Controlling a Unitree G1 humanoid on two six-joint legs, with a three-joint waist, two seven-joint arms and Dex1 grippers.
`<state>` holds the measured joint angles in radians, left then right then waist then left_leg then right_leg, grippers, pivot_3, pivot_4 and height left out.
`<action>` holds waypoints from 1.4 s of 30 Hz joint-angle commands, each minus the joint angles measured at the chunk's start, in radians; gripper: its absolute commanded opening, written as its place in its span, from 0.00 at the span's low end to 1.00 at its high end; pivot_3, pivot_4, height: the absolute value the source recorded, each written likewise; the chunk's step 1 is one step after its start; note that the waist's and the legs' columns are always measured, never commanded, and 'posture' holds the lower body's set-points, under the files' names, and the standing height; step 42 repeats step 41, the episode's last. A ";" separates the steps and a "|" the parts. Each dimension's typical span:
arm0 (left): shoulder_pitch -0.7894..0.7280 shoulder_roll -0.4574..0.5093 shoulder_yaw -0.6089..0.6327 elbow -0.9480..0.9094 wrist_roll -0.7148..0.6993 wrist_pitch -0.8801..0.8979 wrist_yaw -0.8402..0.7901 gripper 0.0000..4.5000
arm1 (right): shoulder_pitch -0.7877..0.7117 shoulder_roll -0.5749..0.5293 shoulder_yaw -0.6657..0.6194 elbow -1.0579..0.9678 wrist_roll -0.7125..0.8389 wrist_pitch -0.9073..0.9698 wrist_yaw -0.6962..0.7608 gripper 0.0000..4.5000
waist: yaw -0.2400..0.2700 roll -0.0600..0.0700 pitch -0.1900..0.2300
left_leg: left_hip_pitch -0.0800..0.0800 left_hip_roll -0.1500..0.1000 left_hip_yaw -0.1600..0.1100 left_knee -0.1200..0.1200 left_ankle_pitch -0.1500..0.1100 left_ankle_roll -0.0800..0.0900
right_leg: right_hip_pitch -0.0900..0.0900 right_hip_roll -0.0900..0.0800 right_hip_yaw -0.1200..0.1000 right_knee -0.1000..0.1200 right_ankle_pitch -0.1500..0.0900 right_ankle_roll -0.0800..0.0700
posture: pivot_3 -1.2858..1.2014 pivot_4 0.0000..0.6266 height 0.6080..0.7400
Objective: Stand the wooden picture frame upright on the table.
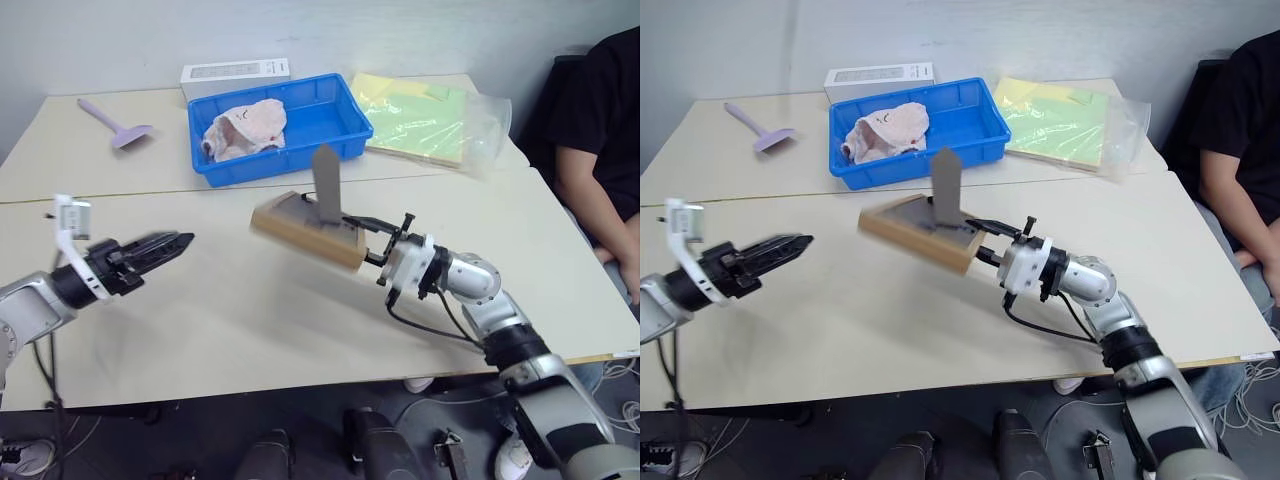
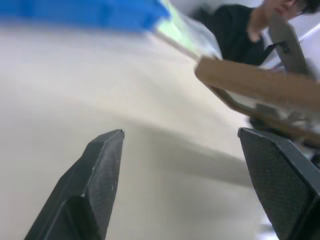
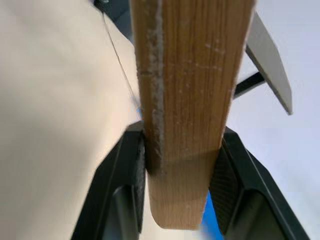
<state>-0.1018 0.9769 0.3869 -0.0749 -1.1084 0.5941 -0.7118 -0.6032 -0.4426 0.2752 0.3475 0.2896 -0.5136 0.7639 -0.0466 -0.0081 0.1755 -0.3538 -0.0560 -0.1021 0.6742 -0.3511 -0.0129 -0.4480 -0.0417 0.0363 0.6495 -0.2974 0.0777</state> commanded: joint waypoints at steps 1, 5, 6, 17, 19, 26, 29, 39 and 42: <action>0.066 -0.015 -0.024 -0.041 0.248 -0.246 -0.181 1.00 | -0.001 -0.020 -0.047 -0.208 0.360 0.535 0.109 0.28 | 0.007 0.001 0.000 | 0.000 0.000 0.000 0.000 0.000 0.000 | 0.000 0.000 0.000 0.000 0.000 0.000 | 0.52 0.24 1.00; 0.140 -0.058 -0.065 -0.077 0.394 -0.396 -0.290 1.00 | -0.011 -0.017 -0.073 -0.226 0.398 0.800 0.086 0.28 | 0.021 0.001 0.000 | 0.000 0.000 0.000 -0.003 -0.001 0.002 | 0.000 0.000 0.000 -0.002 0.000 0.000 | 0.52 0.24 1.00; 0.147 -0.075 -0.068 -0.088 0.411 -0.417 -0.297 1.00 | -0.015 -0.008 -0.080 -0.210 0.391 0.839 0.075 0.28 | 0.022 0.001 0.001 | 0.000 0.000 0.000 -0.003 -0.001 0.002 | 0.000 -0.001 0.000 -0.003 0.000 0.000 | 0.52 0.24 1.00; 0.152 -0.156 -0.071 -0.097 0.496 -0.474 -0.342 1.00 | -0.001 0.059 -0.074 -0.070 0.217 0.879 0.141 0.28 | 0.019 0.001 0.000 | 0.000 0.000 0.001 -0.004 -0.001 0.003 | 0.000 -0.001 0.000 -0.003 0.001 0.001 | 0.52 0.24 1.00; 0.145 -0.157 -0.072 -0.092 0.503 -0.473 -0.345 1.00 | -0.011 0.066 -0.080 -0.051 0.210 0.918 0.133 0.28 | 0.018 0.000 0.000 | 0.001 0.000 0.001 -0.005 -0.001 0.003 | 0.000 -0.001 0.000 -0.003 0.001 0.001 | 0.52 0.24 1.00; 0.138 -0.151 -0.058 -0.061 0.524 -0.477 -0.358 1.00 | 0.021 0.076 -0.106 -0.133 0.168 0.840 0.194 0.68 | 0.019 0.000 0.000 | 0.001 0.000 0.001 -0.006 -0.001 0.003 | 0.000 -0.001 0.000 -0.004 0.001 0.001 | 0.52 0.24 1.00; 0.162 -0.152 -0.037 -0.033 0.547 -0.489 -0.355 1.00 | 0.062 0.039 -0.120 -0.188 0.158 0.801 0.245 0.93 | 0.019 0.000 0.000 | 0.001 0.000 0.001 -0.006 -0.001 0.003 | 0.000 -0.001 0.000 -0.004 0.001 0.001 | 0.52 0.24 1.00; 0.317 -0.174 0.048 0.038 0.667 -0.627 -0.327 1.00 | 0.288 -0.194 -0.288 -0.252 0.084 0.354 0.441 1.00 | 0.024 0.000 0.000 | 0.001 0.000 0.001 -0.007 -0.002 0.004 | 0.002 -0.001 0.000 -0.006 0.001 0.001 | 0.52 0.24 1.00; 0.336 -0.175 0.064 0.037 0.668 -0.637 -0.328 1.00 | 0.330 -0.230 -0.318 -0.224 0.069 0.254 0.480 1.00 | 0.024 0.000 0.000 | 0.002 0.000 0.001 -0.007 -0.002 0.004 | 0.003 -0.001 0.000 -0.006 0.001 0.001 | 0.52 0.24 1.00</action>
